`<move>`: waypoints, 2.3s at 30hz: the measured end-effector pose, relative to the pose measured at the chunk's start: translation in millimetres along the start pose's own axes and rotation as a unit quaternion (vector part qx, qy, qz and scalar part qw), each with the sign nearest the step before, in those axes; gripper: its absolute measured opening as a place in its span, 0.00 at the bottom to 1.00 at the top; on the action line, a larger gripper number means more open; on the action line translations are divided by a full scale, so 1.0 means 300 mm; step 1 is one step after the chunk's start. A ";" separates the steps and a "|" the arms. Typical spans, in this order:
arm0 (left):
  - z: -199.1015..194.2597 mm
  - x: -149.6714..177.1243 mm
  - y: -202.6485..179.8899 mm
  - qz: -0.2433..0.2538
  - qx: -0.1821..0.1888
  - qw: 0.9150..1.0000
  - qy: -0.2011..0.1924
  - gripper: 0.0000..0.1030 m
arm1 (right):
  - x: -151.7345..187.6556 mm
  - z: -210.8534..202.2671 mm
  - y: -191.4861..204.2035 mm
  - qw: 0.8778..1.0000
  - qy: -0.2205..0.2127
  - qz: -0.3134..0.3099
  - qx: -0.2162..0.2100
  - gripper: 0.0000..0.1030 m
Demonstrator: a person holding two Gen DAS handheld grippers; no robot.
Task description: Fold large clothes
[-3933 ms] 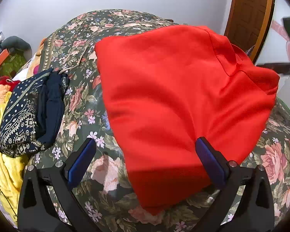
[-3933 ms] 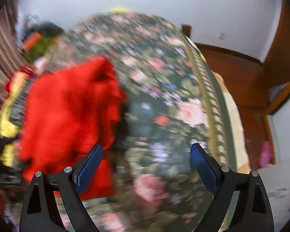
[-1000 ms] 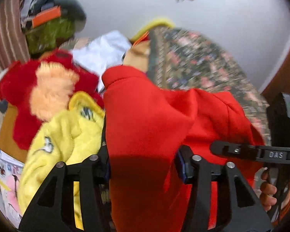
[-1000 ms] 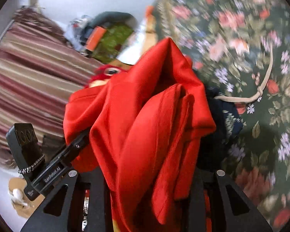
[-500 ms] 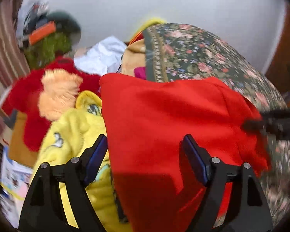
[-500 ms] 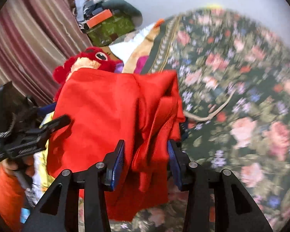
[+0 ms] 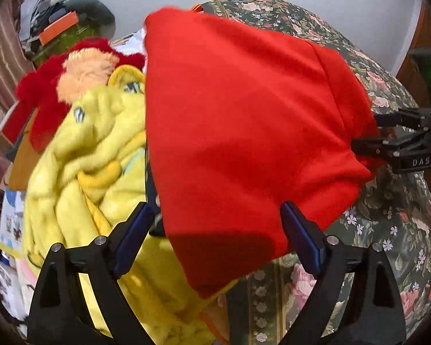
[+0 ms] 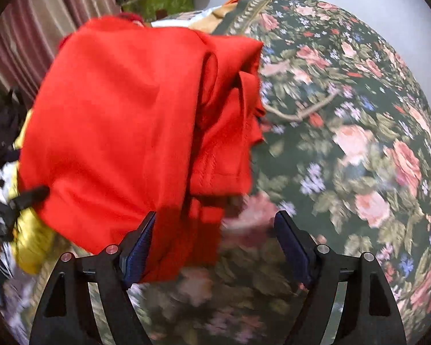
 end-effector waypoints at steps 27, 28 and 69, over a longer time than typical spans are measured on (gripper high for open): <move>-0.787 -0.189 -0.198 -0.031 -0.082 0.971 -0.222 0.92 | 0.080 -0.979 0.117 0.966 -0.245 0.024 -0.078 0.77; -0.839 -0.199 -0.215 -0.030 -0.082 0.967 -0.239 0.92 | 0.093 -1.057 0.133 0.959 -0.270 0.024 -0.081 0.77; -1.429 0.022 -0.531 -0.032 -0.117 0.905 -0.408 0.98 | 0.533 -1.589 0.317 0.903 -0.421 0.026 -0.079 0.78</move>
Point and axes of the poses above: each gripper's, at about its wrist camera, not at the fingertips, and z roughly the way its jaws point, y to its left, x to its underside, the point moved 9 cm from there along z, roughly the way its jaws point, and after that the axes turned 11 degrees about z, right-handed, at the moved point
